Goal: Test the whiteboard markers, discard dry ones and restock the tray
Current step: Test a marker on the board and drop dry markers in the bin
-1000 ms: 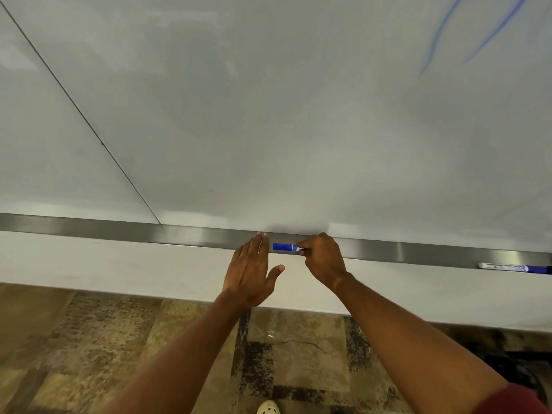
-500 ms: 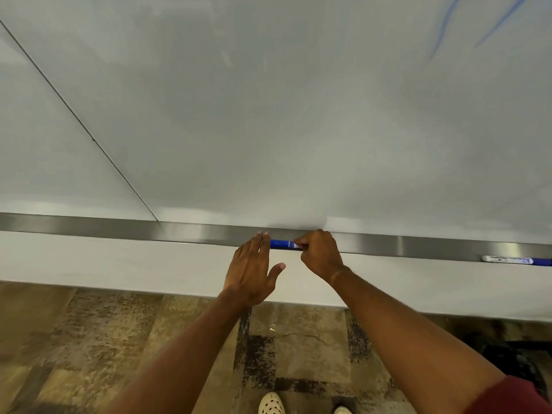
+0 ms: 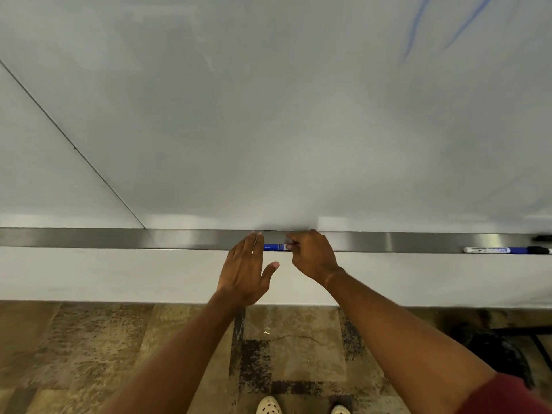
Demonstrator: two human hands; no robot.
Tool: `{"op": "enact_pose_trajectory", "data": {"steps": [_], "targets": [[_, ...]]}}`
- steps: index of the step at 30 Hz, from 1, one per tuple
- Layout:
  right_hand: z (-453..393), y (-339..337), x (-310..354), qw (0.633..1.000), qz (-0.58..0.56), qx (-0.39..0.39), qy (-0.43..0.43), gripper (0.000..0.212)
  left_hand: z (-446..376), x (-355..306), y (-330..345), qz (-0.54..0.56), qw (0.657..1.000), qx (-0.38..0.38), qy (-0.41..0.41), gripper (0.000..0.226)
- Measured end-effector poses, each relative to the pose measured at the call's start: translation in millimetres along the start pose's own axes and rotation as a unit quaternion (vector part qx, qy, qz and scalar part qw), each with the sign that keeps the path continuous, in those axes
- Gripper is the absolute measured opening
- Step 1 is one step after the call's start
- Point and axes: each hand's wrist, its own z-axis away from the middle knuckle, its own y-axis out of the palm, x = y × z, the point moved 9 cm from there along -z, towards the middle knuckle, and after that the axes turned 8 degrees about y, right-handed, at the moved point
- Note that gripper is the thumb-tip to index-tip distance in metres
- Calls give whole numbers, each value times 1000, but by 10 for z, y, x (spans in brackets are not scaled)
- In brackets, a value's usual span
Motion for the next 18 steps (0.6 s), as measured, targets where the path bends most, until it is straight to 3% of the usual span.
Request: {"op": "enact_pose_trajectory", "data": {"steps": [7, 13, 18], "targets": [[172, -144, -162, 996, 90, -25, 2, 75, -111, -185, -110, -12, 999, -32, 41, 82], [413, -403, -316, 987, 137, -84, 6, 91, -187, -471, -233, -6, 994, -62, 85, 89], [650, -720, -557, 979, 146, -132, 42, 92, -260, -818, -257, 0, 990, -68, 127, 92]]}}
